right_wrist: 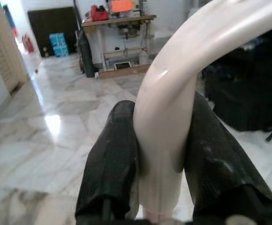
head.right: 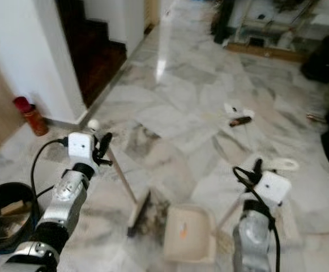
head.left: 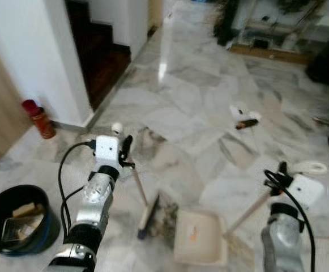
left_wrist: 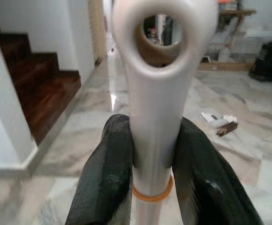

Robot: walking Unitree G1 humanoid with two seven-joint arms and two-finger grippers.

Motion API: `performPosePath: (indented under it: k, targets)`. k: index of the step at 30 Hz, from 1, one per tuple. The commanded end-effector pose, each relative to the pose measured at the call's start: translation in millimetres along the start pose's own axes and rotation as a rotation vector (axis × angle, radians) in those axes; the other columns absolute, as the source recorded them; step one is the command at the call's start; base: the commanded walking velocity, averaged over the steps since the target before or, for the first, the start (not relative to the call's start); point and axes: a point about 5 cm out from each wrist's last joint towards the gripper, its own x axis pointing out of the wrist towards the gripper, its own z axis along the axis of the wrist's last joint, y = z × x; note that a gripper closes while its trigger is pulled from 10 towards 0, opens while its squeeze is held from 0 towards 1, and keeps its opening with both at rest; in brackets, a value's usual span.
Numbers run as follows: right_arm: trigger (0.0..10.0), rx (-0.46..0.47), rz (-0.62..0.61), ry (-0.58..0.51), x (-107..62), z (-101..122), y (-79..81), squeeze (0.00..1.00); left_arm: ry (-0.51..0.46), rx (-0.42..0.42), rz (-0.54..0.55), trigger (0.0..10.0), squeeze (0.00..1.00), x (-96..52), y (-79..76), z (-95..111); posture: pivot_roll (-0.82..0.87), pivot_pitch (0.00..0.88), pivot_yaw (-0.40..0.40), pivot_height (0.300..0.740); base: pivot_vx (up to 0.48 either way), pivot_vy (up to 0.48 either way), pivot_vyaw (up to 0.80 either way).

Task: Sweep floor

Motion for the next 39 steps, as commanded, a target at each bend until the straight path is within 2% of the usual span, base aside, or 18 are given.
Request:
performPosePath:
  k: [1,12,25,30,39]
  targets:
    - [10.0,-0.008,-0.02,-0.027,1.9,5,-7.9,0.0,-0.042,-0.001,-0.007,10.0,0.0,3.9,-3.3,8,0.11,0.033,-0.015,0.74,0.296,0.0,0.0]
    - [10.0,-0.035,0.006,-0.021,1.3,3,-5.2,0.0,-0.024,-0.007,-0.002,10.0,0.0,3.2,-4.0,4,0.09,0.027,-0.013,0.74,0.296,0.0,0.0]
    - [10.0,-0.058,0.001,-0.031,1.7,5,-9.5,0.0,-0.021,-0.009,-0.013,10.0,0.0,6.5,-5.3,5,0.08,0.029,0.009,0.74,0.295,0.0,0.0]
    - [10.0,-0.094,0.006,-0.025,-0.2,3,-17.0,0.0,-0.013,-0.004,-0.01,10.0,0.0,4.2,-4.1,2,0.08,0.012,0.002,0.74,0.295,0.0,0.0]
    - [10.0,-0.147,0.082,-0.039,6.6,12,-26.0,0.0,-0.007,0.006,0.003,10.0,0.0,1.1,0.2,-1,0.07,0.005,-0.003,0.74,0.296,0.0,0.0]
